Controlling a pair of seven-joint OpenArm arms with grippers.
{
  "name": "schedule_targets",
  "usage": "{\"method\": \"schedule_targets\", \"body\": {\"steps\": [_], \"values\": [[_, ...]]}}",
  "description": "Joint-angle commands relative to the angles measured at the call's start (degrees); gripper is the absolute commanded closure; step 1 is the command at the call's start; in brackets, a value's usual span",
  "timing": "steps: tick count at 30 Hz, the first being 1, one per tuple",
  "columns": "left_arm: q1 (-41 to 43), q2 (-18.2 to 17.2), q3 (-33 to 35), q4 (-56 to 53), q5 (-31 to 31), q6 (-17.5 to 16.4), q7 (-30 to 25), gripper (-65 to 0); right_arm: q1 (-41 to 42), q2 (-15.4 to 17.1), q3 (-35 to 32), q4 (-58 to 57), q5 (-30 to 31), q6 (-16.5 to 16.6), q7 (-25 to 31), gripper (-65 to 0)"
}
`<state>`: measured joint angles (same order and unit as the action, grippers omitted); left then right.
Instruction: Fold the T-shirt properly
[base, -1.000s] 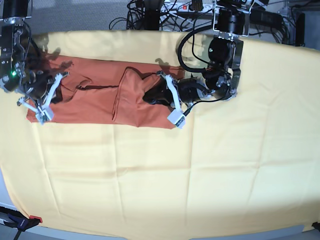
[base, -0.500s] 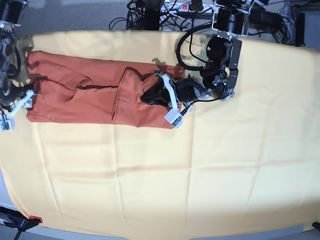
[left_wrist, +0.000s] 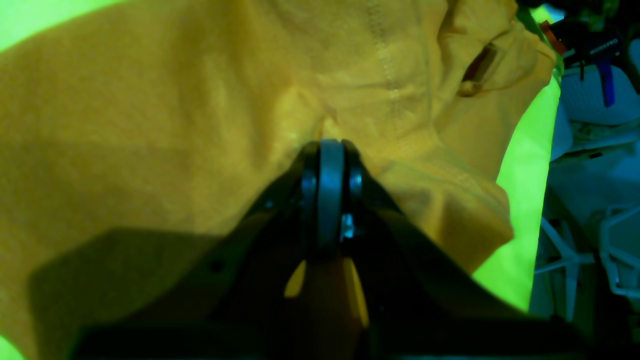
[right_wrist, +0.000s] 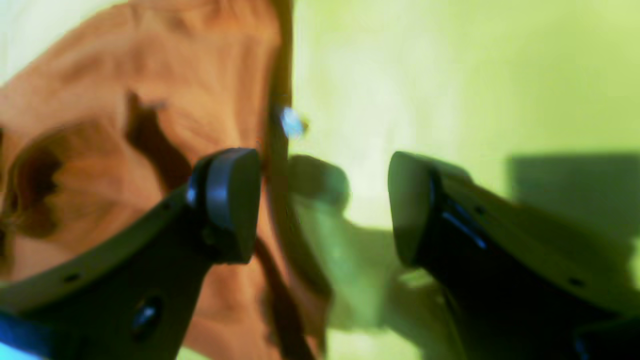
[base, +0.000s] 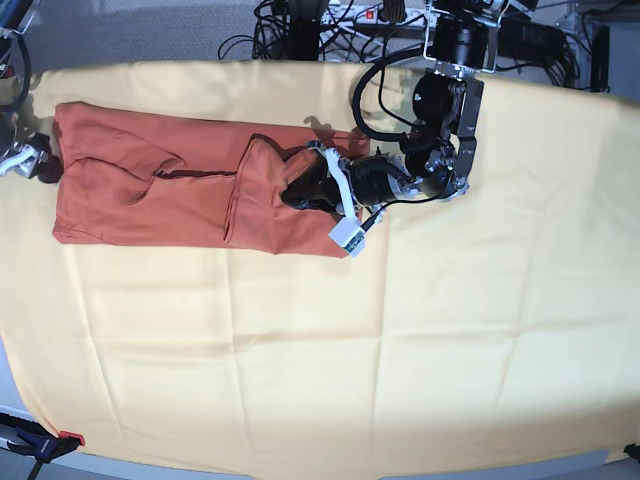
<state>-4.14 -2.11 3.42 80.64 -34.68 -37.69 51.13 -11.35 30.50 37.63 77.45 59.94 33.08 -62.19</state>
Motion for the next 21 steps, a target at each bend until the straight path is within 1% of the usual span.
{"method": "schedule_targets", "body": {"steps": [1,4,8,11,13,15,17,18,19,21], "values": [[-0.31,-0.11,0.31,0.48,1.01,0.46,1.60,0.0,1.09,1.40,0.24,-1.25,0.81,1.55,-2.08,-42.0],[-0.31,-0.11,0.31,0.48,0.98,0.46,1.60,0.0,1.51,1.38,0.24,-5.73,5.22,4.15,-4.81,-42.0],[-0.31,-0.09,0.31,0.48,0.96,0.46,1.57,0.0,1.38,0.94,-0.31,-6.71,11.80,6.84,-10.21,-42.0],[-0.33,-0.11,0.31,0.48,0.98,0.48,1.55,0.0,1.42,0.94,-2.16,-6.69,16.06,6.92,-14.10,-41.9],[-0.31,-0.11,0.31,0.48,0.98,0.46,1.57,0.0,1.40,0.94,-3.61,-6.69,16.74,6.92,-15.32,-41.8],[-0.31,-0.11,0.31,0.48,0.98,0.48,1.57,0.0,1.40,0.94,-4.81,-6.69,16.55,6.92,-15.37,-41.5],[-0.33,-0.09,0.31,0.48,0.96,0.46,1.55,0.0,1.55,0.94,-5.60,-6.69,16.55,6.92,-15.47,-38.1],[-0.31,-0.09,0.31,0.48,0.79,0.46,1.57,0.0,1.55,0.96,-5.81,-6.69,16.55,6.92,-15.45,-34.8],[-0.31,-0.09,0.31,0.48,0.50,0.46,1.57,0.0,1.57,0.96,-5.81,-6.69,16.55,6.92,-15.45,-30.5],[-0.33,-0.09,0.31,0.48,0.09,0.46,1.57,0.0,1.73,1.05,-5.81,-6.69,16.55,6.92,-15.47,-18.3]]}}
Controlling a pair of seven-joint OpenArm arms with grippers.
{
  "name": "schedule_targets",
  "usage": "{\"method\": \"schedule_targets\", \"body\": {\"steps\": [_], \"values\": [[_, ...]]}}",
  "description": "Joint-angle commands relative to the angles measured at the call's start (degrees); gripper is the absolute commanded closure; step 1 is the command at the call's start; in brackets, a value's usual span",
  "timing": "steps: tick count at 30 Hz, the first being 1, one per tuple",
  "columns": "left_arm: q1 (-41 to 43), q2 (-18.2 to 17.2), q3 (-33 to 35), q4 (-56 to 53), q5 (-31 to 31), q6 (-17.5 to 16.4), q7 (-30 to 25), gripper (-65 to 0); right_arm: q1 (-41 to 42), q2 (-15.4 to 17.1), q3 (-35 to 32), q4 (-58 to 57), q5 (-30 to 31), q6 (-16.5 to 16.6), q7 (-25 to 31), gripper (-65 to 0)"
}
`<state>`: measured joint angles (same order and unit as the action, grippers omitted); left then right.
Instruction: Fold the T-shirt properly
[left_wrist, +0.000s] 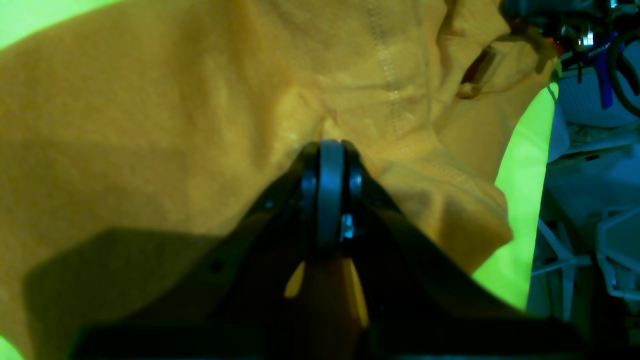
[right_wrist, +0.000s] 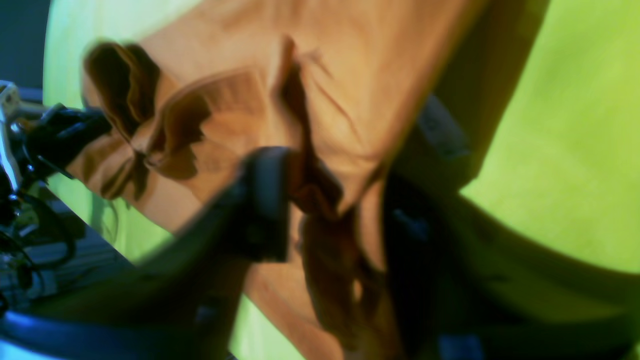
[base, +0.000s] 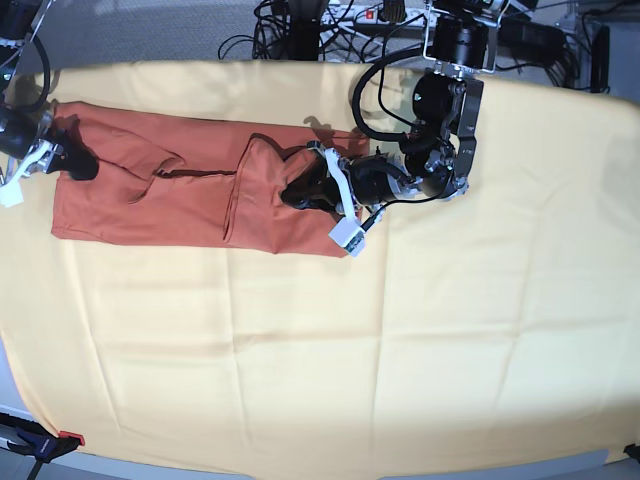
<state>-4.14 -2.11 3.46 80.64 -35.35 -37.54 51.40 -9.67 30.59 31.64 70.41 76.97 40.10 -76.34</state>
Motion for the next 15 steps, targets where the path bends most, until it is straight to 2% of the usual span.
{"method": "schedule_targets", "body": {"steps": [1,3,7,10,15], "values": [[-0.35,-0.09,0.26,0.50,0.79,0.31,1.31,0.0,0.20,1.05,0.17,0.35,-0.46,-0.10,-1.33,-11.2],[-0.50,-0.09,0.26,0.50,0.72,0.31,1.29,0.0,0.85,1.20,0.24,0.35,-0.52,-0.10,-1.36,0.0],[-1.57,-0.09,-0.31,0.70,-2.91,0.31,1.44,0.0,3.15,2.21,0.24,0.35,-0.72,-0.10,-1.11,0.0],[-3.23,-0.09,-2.89,0.98,-9.99,0.22,3.43,0.0,5.68,2.80,0.24,0.35,-1.73,-0.10,-1.11,0.0],[-6.88,-0.11,-11.85,1.25,-25.29,-2.46,15.69,-0.3,9.70,3.54,0.24,0.35,-8.46,-0.10,-1.09,0.0]]}}
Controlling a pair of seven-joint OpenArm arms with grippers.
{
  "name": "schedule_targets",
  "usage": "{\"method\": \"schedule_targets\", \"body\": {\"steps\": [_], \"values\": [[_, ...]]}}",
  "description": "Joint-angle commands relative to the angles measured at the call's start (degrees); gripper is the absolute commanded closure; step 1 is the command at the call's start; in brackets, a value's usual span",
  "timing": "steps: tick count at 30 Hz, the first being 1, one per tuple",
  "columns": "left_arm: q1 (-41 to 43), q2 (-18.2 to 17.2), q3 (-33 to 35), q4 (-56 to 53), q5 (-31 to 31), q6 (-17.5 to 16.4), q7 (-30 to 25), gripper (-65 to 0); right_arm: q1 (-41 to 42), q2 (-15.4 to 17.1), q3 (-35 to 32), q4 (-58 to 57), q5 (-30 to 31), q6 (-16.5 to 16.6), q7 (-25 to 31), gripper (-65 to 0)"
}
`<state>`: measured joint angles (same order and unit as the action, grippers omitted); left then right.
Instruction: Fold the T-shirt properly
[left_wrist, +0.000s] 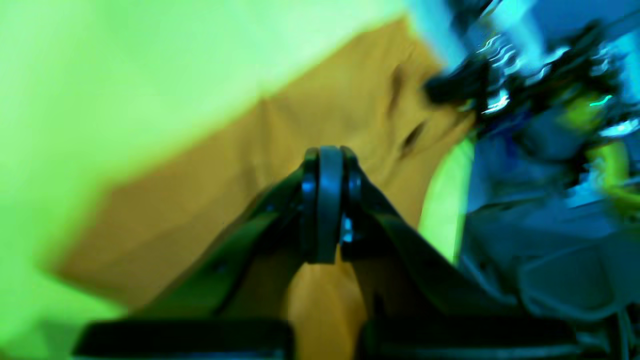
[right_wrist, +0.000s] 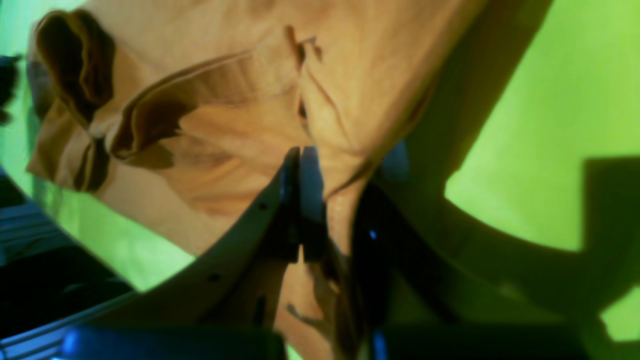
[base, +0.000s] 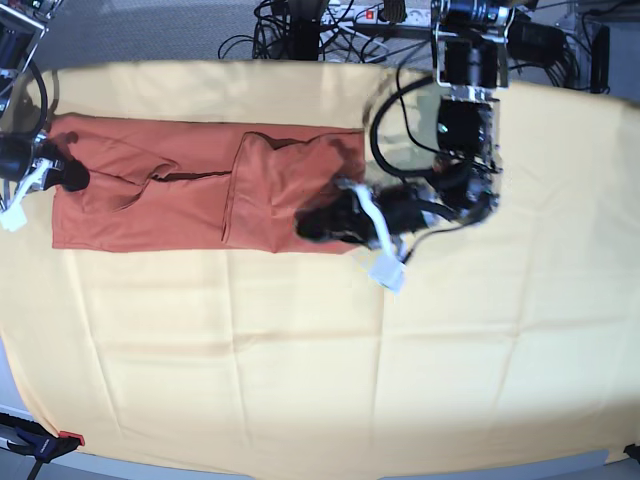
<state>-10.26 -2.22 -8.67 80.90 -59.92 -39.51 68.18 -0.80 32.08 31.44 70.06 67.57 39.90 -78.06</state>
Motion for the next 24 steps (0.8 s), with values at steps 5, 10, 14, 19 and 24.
{"method": "schedule_targets", "body": {"steps": [5,10,14,19,24], "values": [[-2.01,-1.60,-10.14,0.96,-5.53,-0.49,4.72,-2.6,2.69,5.88,0.48,2.82,-0.55,0.10,0.59,0.0],[0.66,-7.54,-13.94,0.96,-5.51,-0.49,3.19,-2.6,2.47,7.30,0.48,12.31,-0.57,-1.64,-1.94,0.0],[3.63,-11.61,-13.97,0.96,-5.53,-0.49,2.14,-2.6,0.26,5.66,0.48,21.70,-0.57,-2.40,-1.94,0.0],[6.12,-12.90,-13.97,0.96,-5.51,-0.49,2.12,-2.6,-5.46,-0.74,0.46,34.29,0.22,-2.40,-1.94,0.0],[7.26,-13.03,-13.97,0.96,-5.60,-0.49,1.22,-2.6,-11.10,-9.44,0.42,47.69,6.97,0.10,-1.94,0.0]]}}
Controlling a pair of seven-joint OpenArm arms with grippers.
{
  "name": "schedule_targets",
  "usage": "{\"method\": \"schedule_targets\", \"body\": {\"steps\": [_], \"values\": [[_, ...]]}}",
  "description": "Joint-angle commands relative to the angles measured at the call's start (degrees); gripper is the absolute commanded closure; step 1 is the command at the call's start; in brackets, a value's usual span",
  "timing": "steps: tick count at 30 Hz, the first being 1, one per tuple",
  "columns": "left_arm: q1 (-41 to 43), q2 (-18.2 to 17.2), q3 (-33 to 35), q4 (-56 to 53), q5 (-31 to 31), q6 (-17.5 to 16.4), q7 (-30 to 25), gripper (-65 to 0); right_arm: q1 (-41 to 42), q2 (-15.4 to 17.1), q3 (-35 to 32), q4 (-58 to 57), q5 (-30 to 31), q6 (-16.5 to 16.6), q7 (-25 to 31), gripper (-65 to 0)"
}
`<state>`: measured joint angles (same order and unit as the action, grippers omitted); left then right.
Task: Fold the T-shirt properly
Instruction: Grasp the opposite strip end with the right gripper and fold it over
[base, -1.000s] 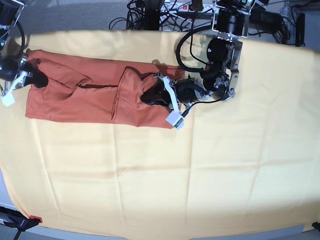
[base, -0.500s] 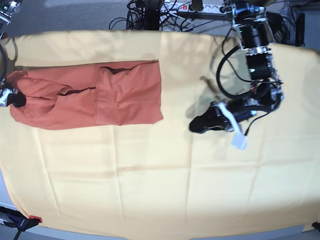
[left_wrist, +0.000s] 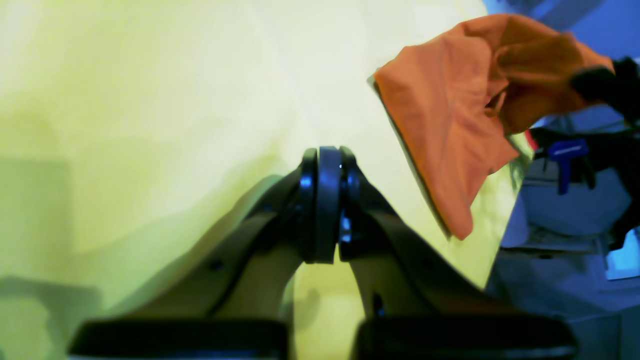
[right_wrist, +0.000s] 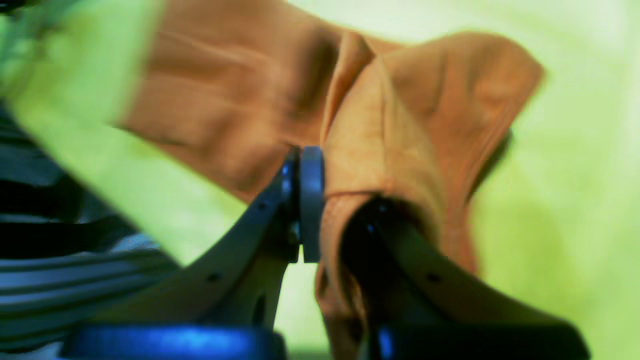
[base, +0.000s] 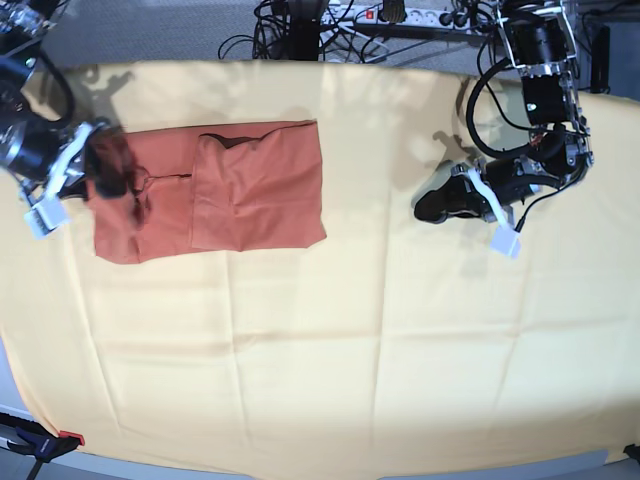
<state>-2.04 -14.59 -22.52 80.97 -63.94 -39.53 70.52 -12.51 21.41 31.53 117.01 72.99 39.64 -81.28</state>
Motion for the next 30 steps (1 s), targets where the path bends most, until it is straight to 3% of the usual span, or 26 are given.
{"method": "schedule_targets", "body": {"steps": [1,6,14,22,26,27,30], "values": [[-0.96,-0.66,-0.11,0.90,-1.68,-0.47,-1.11,-2.6,0.11,-0.48,0.33,2.71,3.02,0.36,1.28,0.0],[-0.94,-0.68,-0.11,0.90,-1.70,-0.47,-1.09,-2.6,0.17,-6.27,-2.45,5.62,3.04,0.36,4.35,0.0],[-0.96,-0.66,-0.11,0.90,-1.77,-0.47,-1.49,-2.6,0.15,-12.66,-15.93,5.62,-17.53,0.36,16.15,0.0],[-0.66,-0.66,-0.11,0.90,-1.75,-0.47,-1.49,-2.6,0.15,-16.98,-25.40,5.57,-28.57,0.36,21.31,0.0],[-0.66,-0.66,-0.11,0.90,-2.40,-0.47,-1.49,-2.6,0.90,-17.18,-29.97,2.86,-33.18,0.36,25.27,0.0],[-0.66,-0.66,-0.11,0.90,-2.40,-0.47,-1.49,-2.6,1.68,-17.18,-31.12,1.42,-33.46,0.36,25.68,-3.1],[-0.63,-0.66,-0.11,0.90,-2.38,-0.47,-1.46,-2.6,4.59,-17.16,-34.53,-2.99,-34.27,0.36,25.77,-31.0]]}}
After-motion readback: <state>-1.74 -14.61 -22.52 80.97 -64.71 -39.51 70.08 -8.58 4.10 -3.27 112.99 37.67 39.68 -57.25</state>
